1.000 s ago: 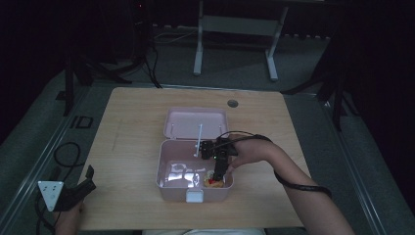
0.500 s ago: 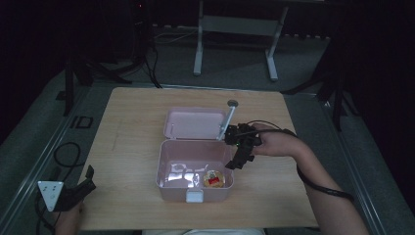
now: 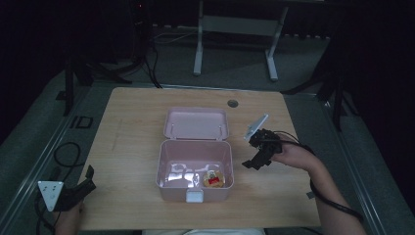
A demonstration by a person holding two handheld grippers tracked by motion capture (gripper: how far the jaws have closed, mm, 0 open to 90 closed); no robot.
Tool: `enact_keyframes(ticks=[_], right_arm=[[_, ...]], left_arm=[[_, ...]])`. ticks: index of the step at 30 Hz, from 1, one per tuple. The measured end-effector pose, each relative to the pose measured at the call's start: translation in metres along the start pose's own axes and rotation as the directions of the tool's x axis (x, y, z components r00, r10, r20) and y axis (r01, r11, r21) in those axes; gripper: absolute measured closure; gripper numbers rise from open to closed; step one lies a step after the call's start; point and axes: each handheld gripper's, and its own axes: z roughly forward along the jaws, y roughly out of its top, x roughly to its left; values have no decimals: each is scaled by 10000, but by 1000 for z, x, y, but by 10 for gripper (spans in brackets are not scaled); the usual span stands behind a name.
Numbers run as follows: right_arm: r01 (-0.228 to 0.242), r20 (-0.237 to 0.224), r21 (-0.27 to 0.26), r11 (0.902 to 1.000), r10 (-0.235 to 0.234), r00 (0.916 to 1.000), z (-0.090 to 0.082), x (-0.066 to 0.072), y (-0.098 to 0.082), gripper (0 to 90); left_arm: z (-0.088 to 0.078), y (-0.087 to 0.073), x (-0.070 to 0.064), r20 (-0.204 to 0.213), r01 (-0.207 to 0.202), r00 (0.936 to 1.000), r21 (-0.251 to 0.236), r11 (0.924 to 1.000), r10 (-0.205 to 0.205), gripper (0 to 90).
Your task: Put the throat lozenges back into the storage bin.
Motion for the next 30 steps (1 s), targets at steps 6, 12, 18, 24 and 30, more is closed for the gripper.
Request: enact_keyframes(ticks=[6,12,18,24,30], right_arm=[[-901,545,-1245,9881,974,9937,19,-11,-22,112],[-1722,982,-1866,9672,1928,9763,46,-21,-43,112],[-2464,1963,-2951,9232,3110,9299,70,-28,-72,112],[-2981,2412,-3447,8901,3909,8882,83,-33,-91,112],[-3447,2720,-4209,8391,4792,8345,84,-37,-110,112]], left_arm=[[0,0,0,0,-1,10000,-8,10000,1,11],[0,0,0,9,-1,10000,-11,10000,1,10],[0,0,0,22,0,10000,-17,10000,0,10],[0,0,0,25,0,10000,-19,10000,0,11],[0,0,0,29,6,10000,-27,10000,-6,11]])
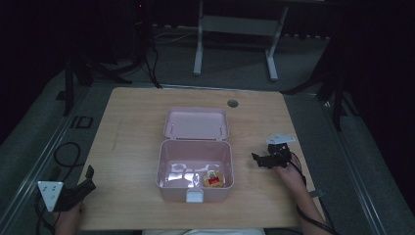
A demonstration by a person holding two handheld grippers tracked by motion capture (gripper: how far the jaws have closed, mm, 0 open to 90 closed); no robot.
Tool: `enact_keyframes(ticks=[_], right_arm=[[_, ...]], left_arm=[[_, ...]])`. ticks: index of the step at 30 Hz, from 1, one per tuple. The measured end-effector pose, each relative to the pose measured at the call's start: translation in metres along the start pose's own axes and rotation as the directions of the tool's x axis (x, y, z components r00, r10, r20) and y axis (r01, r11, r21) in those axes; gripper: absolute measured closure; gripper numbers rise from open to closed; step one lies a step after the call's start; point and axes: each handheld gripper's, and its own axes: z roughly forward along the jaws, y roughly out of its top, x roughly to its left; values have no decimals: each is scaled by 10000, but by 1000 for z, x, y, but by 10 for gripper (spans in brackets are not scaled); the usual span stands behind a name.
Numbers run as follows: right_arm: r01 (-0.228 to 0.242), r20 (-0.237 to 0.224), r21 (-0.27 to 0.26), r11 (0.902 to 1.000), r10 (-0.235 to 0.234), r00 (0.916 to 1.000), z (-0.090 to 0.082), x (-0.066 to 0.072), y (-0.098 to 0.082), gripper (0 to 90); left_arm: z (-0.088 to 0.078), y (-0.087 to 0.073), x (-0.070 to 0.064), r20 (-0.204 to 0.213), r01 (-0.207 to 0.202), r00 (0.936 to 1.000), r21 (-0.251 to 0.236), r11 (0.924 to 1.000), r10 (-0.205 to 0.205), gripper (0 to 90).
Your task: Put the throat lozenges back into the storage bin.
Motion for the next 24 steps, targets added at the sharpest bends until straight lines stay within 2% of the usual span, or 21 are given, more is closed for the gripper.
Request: enact_keyframes(ticks=[1,2,5,6,7,8,11,13,14,18,20,21,22,23,24], right_arm=[[0,0,0,10000,0,10000,0,0,0,112],[-220,245,-129,9997,223,9995,-2,-4,-5,112],[-472,364,-34,9989,473,9982,-3,-8,-9,112],[-576,695,-1,9983,575,9959,-3,-12,-12,112],[-576,695,-1,9983,575,9959,-3,-12,-12,112],[-869,754,-201,9960,882,9932,-7,-16,-15,111],[-1062,923,-454,9933,1101,9896,-11,-21,-18,112],[-1462,723,-594,9875,1503,9860,-15,-27,-22,112],[-1593,821,-716,9846,1650,9829,-18,-30,-25,111],[-1716,1009,-742,9824,1786,9787,-23,-34,-30,111],[-1867,1271,-755,9795,1952,9725,-28,-39,-37,111],[-1867,1271,-755,9795,1952,9725,-28,-39,-37,111],[-1941,1606,-907,9768,2067,9651,-32,-42,-40,111],[-1941,1606,-907,9768,2067,9651,-32,-42,-40,111],[-2216,1741,-1117,9687,2386,9554,-36,-46,-43,112]], left_arm=[[0,0,0,-1,1,10000,1,10000,-1,11],[0,0,0,5,-3,10000,4,10000,3,11],[0,0,0,-2,-4,10000,14,10000,4,11],[0,0,0,-1,-1,10000,3,10000,1,11],[0,0,0,-1,-1,10000,3,10000,1,11],[0,0,0,2,0,10000,5,10000,0,11],[0,0,0,-5,0,10000,3,10000,0,11],[0,0,0,-1,8,10000,7,10000,-8,11],[0,0,0,-6,6,10000,7,10000,-6,10],[0,0,0,-7,9,10000,6,10000,-9,11],[0,0,0,-9,12,10000,3,10000,-12,10],[0,0,0,-10,13,10000,5,10000,-13,10],[0,0,0,-8,16,10000,11,10000,-16,11],[0,0,0,-9,4,10000,11,10000,-4,11],[0,0,0,-6,8,10000,9,10000,-8,11]])
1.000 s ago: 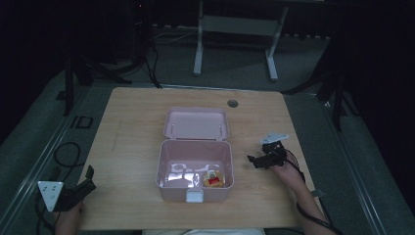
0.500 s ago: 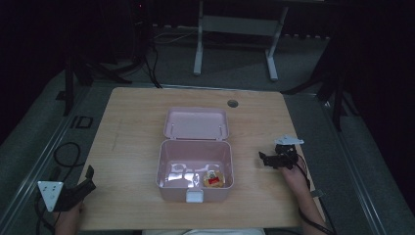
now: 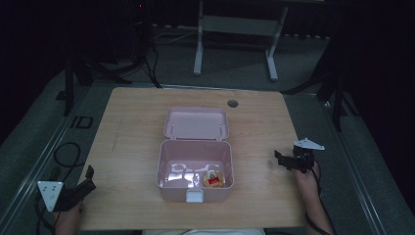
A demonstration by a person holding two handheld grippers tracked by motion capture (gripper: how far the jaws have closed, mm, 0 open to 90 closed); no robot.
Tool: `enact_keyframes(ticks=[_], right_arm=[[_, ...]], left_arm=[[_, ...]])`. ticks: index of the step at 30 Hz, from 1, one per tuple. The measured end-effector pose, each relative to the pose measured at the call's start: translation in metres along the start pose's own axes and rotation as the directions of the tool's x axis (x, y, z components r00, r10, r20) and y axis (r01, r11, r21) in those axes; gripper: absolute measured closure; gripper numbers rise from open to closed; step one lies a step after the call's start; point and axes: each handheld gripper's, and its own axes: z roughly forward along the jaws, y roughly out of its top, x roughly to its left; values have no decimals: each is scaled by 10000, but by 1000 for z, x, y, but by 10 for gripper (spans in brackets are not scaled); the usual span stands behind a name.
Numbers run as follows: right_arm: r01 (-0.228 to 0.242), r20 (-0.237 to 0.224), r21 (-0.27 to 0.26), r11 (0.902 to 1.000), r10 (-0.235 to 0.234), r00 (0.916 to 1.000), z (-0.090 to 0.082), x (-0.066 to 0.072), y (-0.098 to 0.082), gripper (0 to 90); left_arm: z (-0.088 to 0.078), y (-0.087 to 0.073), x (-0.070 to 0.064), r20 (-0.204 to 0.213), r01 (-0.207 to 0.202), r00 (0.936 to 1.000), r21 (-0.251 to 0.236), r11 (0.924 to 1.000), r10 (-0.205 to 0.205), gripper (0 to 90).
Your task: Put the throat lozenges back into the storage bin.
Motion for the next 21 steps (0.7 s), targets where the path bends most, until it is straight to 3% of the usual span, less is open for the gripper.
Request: enact_keyframes(ticks=[1,2,13,21], right_arm=[[0,0,0,10000,0,10000,0,0,0,112],[-315,5,-132,9994,315,9995,-3,-4,-1,111],[-567,583,-141,9983,575,9966,-11,-12,-8,112],[-851,589,-200,9962,861,9945,-12,-20,-13,112]], left_arm=[[0,0,0,-3,-1,10000,4,10000,1,11],[0,0,0,-8,20,10000,7,10000,-20,11],[0,0,0,5,40,10000,-2,10000,-40,11],[0,0,0,13,52,10000,1,10000,-52,11]])
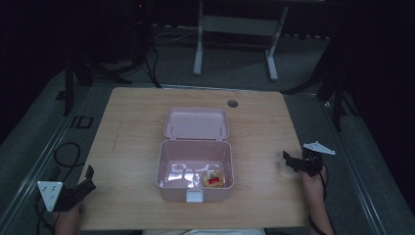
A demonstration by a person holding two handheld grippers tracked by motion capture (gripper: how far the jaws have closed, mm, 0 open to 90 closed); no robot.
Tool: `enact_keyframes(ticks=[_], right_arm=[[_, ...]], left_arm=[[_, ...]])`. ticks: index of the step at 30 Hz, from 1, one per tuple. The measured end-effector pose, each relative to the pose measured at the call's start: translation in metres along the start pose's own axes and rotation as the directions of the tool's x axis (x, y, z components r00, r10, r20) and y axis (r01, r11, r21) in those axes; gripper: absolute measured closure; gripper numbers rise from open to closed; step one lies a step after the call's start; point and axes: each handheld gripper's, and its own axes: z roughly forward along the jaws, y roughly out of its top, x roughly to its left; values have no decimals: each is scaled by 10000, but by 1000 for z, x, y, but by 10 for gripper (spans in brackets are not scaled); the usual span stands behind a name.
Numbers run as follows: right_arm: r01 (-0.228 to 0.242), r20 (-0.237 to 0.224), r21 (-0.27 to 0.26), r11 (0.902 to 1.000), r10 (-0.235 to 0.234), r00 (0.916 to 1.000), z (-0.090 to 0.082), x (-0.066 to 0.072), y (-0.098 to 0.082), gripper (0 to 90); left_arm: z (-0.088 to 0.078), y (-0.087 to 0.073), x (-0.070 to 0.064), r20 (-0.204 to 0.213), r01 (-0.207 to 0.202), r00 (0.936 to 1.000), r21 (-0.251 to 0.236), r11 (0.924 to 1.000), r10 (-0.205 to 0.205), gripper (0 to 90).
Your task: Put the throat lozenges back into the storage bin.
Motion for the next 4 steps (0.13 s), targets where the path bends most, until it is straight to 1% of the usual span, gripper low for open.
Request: enact_keyframes(ticks=[4], right_arm=[[145,-130,65,9999,-144,9998,1,2,0,112]], left_arm=[[0,0,0,17,-1,10000,6,10000,1,11]])
